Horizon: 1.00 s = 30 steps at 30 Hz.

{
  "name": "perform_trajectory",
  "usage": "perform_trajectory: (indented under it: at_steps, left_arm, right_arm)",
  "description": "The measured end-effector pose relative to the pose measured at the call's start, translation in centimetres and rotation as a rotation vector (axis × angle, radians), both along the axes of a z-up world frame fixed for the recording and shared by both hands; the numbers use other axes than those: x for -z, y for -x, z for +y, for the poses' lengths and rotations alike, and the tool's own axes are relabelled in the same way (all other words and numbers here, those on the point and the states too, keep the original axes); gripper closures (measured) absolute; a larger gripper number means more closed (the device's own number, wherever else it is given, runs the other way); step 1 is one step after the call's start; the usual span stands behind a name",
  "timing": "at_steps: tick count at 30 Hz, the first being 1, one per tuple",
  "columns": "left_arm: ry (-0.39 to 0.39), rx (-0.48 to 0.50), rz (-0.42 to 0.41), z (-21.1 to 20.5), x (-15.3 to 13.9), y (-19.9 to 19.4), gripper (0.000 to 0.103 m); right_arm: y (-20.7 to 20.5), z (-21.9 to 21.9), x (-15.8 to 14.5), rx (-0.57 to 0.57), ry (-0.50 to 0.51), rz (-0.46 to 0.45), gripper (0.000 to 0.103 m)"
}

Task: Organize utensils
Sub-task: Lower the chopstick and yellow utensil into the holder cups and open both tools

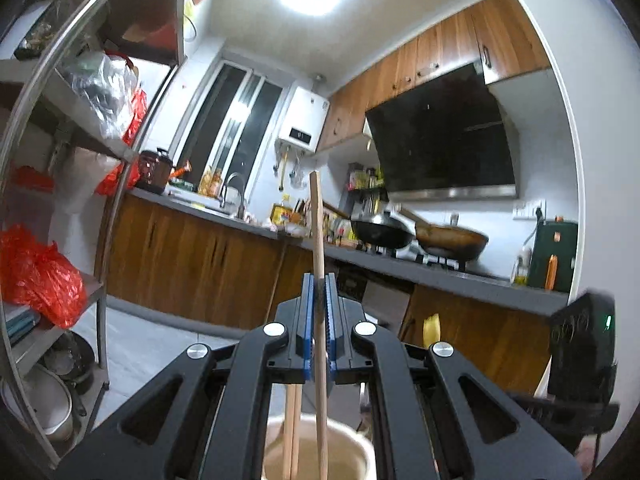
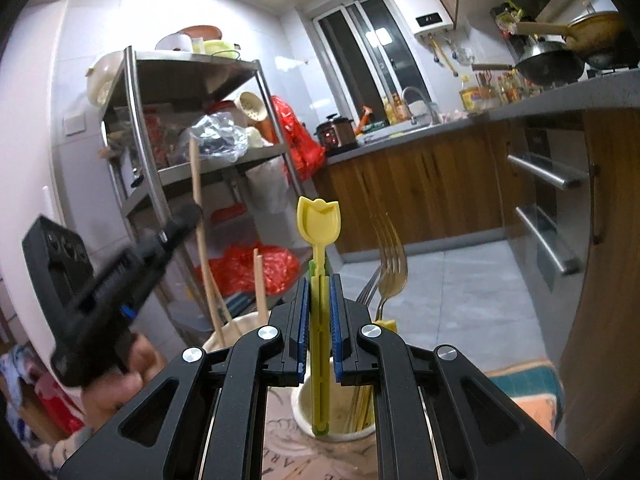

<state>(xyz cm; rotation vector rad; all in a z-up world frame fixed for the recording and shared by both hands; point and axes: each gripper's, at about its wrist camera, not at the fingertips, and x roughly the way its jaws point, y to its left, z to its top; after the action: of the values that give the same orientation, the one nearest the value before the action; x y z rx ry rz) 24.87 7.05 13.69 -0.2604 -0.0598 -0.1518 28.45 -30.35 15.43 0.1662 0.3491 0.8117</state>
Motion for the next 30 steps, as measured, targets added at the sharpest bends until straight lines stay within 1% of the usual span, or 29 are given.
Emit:
perform_trajectory:
  at_steps: [4,6,9,13,16,18,21,30]
  left_arm:
    - [-0.073,-0.008,0.027,-1.1,1.2,0.6,0.098]
    - [-0.084,-0.003,0.042,-1.2,1.7,0.9,0.098]
    - [-0.094,0.001,0.092,-1.1,2.8,1.0,0.098]
    - [-0.104,-0.004,0.149,-0.9,3.6,1.1,0.098]
    - [-0.124,-0.017,0.176,-0.9,3.7,1.2,0.098]
    - [-0.133,-0.026,0.194,-0.8,3.5,1.1,0.098]
    - [-0.142,-0.031,0.219,-0.6,3.5,0.7,0.098]
    - [-0.162,-0.035,0.242,-0.6,3.6,0.2,0.098]
  right_arm:
    - [-0.4,0.0,0.4,0.029,0.000,-0.008,0.092]
    - [-0.4,0.1,0.7,0.042,0.015,-0.013,0.092]
    - [-0.4,0.3,1.0,0.050,0.049,-0.019,0.092]
    - [0.3,1.2,1.9,0.060,0.140,-0.026,0.092]
    - [0.7,1.9,2.6,0.074,0.212,-0.023,0.092]
    - [0.7,2.2,3.0,0.078,0.242,-0.010,0.092]
    - [0.6,2.5,3.4,0.082,0.267,0.007,0.092]
    - [0.1,2.9,4.0,0.095,0.297,0.039,0.092]
